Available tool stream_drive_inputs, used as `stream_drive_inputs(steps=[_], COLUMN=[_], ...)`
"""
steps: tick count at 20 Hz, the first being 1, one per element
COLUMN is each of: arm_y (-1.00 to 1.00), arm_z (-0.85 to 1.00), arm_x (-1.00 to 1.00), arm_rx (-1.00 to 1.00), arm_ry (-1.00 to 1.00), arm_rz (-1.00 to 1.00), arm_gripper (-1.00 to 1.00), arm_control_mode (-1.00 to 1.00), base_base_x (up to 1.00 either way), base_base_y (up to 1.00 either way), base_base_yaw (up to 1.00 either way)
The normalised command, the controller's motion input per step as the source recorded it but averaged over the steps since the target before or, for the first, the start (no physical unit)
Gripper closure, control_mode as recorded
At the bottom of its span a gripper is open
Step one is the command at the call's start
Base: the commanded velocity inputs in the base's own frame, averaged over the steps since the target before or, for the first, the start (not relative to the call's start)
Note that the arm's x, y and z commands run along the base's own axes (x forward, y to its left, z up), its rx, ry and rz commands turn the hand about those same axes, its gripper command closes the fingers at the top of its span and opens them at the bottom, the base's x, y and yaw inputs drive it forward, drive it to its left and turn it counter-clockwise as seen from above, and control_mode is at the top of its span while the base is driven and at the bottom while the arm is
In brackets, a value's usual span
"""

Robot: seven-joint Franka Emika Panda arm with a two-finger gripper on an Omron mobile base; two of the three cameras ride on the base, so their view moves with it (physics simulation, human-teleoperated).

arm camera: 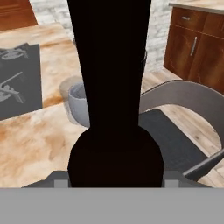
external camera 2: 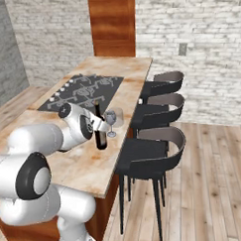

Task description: There is a wine glass and glass cup on the dining counter. Place the wine bottle next to the wine glass and the juice bottle next to the glass cup.

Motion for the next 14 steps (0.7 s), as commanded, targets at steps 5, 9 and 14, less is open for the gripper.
stream_drive_inputs(steps=[5,9,14], arm_y=[0.0,0.0,0.0], arm_z=[-0.04,-0.11,-0.2], arm_x=[0.2,0.1,0.07], arm_rx=[-0.01,0.0,0.0], arm_ry=[-0.02,-0.01,-0.05], arm_rz=[0.04,0.03,0.03], arm_gripper=[1.0,1.0,1.0], arm_control_mode=[-1.0,-1.0,-1.0], base_base_x=[0.0,0.0,0.0], base_base_y=[0.0,0.0,0.0], base_base_yaw=[0.0,0.0,0.0])
